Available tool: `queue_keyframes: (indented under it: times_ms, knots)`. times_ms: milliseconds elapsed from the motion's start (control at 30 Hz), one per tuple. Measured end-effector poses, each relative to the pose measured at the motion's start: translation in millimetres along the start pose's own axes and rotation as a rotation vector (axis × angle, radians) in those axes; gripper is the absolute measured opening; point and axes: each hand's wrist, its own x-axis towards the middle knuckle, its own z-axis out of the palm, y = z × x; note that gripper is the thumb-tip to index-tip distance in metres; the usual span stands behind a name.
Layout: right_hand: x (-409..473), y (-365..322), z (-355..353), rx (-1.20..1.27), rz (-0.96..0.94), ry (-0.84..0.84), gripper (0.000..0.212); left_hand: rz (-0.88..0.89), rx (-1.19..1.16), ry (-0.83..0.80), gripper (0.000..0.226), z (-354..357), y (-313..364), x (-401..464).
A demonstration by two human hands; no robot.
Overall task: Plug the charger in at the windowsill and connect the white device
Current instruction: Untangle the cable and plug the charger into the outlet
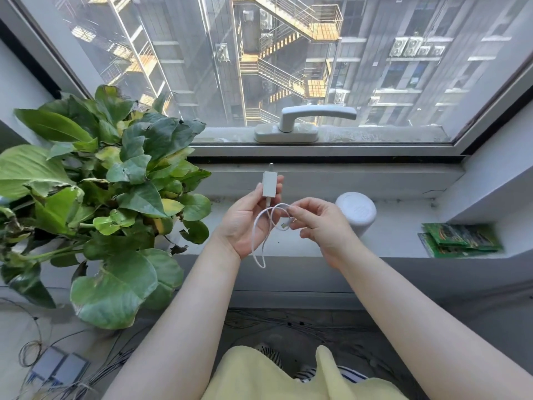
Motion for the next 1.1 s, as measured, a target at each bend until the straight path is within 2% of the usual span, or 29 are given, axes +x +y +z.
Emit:
queue_keyframes:
  times_ms: [133,333,467,533,667,800,933,1100]
  knots:
    - [5.2,-2.3,-9.4,0.121,0.012,0.102,0.011,0.135,0.236,0.174,0.018,-5.8,3.1,4.7]
    - [18.0,12.4,-2.9,0.123,0.067,0.188,0.012,0.169,0.264,0.326,0.013,-6.0,-6.4,16.9]
    - [29.1,27.0,6.9,-0.009,0.0,0.275,0.013,0.201,0.331,0.508,0.036,-17.0,-13.5,26.8]
    - [33.5,34.0,10.9,-0.074,-0.007,0.315,0.012,0.214,0.386,0.597,0.041,-22.2,-16.0,29.6]
    - [41.5,42.1,12.7,-0.294,-0.036,0.354,0.009,0.238,0.446,0.651,0.039,-28.3,-21.4,31.1]
    - [46.5,46.8,10.5,-0.523,-0.072,0.336,0.008,0.237,0.606,0.686,0.037,-34.7,-29.4,33.3]
    - [48.4,53.9,8.5,-0.617,-0.086,0.344,0.009,0.26,0.875,0.746,0.03,-35.1,-35.5,32.5]
    - [47.1,60.6,7.2,-0.695,-0.116,0.34,0.009,0.322,1.067,0.799,0.028,-28.5,-40.8,29.9]
